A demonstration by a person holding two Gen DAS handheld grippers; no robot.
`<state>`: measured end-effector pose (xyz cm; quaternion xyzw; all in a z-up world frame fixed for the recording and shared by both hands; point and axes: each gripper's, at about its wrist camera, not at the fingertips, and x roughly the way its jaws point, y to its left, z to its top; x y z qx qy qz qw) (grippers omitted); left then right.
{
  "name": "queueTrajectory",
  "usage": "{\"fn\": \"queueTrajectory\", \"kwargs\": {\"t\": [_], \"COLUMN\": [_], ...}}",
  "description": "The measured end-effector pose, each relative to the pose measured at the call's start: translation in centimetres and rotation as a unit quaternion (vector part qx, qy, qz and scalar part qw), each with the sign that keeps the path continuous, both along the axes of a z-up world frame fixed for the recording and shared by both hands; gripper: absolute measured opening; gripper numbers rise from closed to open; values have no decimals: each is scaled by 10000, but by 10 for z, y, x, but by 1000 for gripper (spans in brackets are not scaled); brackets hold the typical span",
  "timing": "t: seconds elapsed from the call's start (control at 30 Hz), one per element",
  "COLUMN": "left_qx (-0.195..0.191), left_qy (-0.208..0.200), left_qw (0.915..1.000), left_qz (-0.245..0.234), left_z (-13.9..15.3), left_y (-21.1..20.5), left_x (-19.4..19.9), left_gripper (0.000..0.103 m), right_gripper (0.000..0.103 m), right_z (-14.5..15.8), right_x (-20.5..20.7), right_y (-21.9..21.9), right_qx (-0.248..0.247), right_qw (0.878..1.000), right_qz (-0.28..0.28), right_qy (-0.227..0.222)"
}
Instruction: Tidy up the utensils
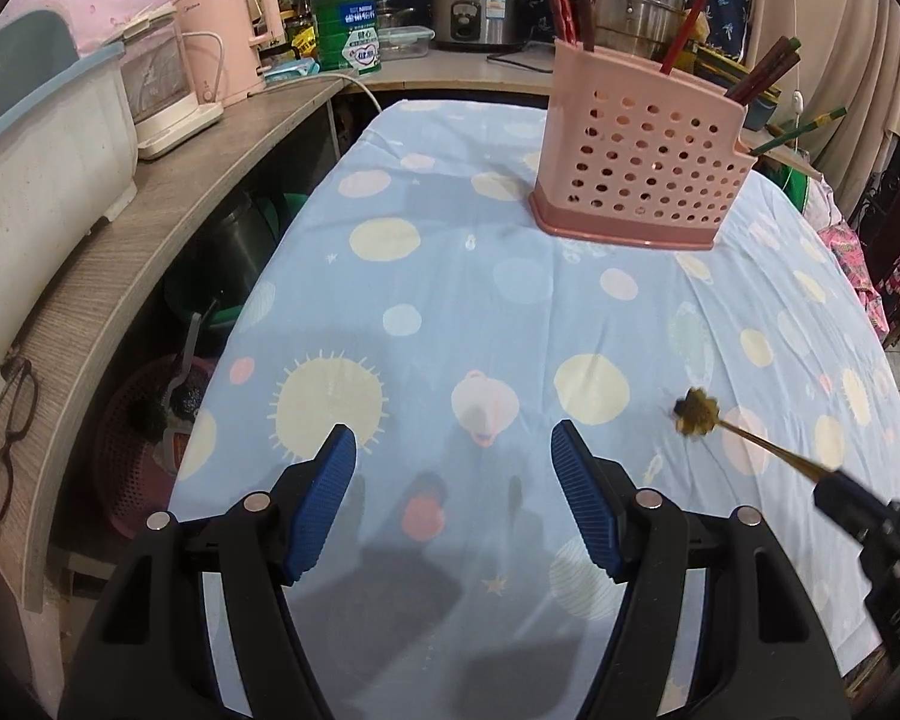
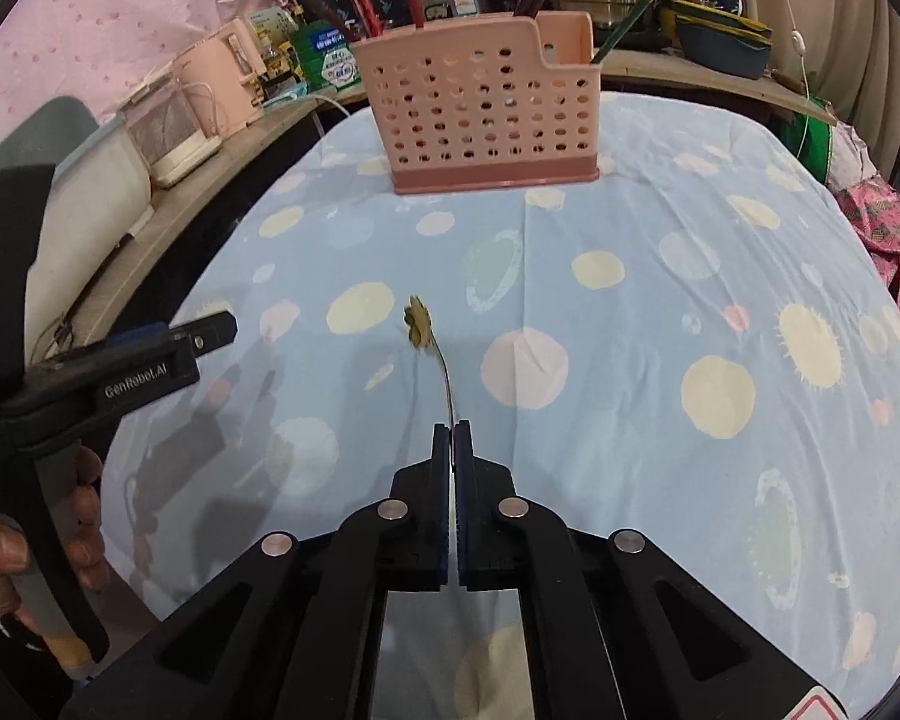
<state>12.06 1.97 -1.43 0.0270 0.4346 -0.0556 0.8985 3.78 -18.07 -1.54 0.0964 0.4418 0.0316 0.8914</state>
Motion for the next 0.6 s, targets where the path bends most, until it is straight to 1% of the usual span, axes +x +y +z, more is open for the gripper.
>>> {"fn": "queueTrajectory", "kwargs": {"t": [0.07, 0.2, 0.3, 0.43, 0.53, 0.6], "left_qx": [-10, -71, -109, -175, -216, -230], "left_qy": [-35, -139, -250, -465, -629, -690], "left_qw": [10000, 9999, 9996, 9988, 9978, 9974], "left_qz": [-6, -35, -55, -55, -14, 13], "left_z": [4, 16, 27, 46, 59, 64], "left_y": [-2, -4, -7, -11, -14, -13], "left_x": [0, 1, 4, 15, 22, 28], "left_gripper": [64, 64, 64, 64, 65, 65], "right_gripper": [2, 2, 2, 1, 1, 1], "right_z": [12, 26, 47, 89, 119, 133], "right_x": [4, 14, 22, 40, 60, 77], "right_y": [-6, -16, -23, -36, -44, -48], "right_qx": [-31, 32, 61, -5, -168, -220], "right_qw": [9998, 9990, 9973, 9912, 9839, 9802], "right_qz": [-92, -182, -243, -420, -591, -647], "right_qy": [-192, -405, -684, -1252, -1676, -1858]}}
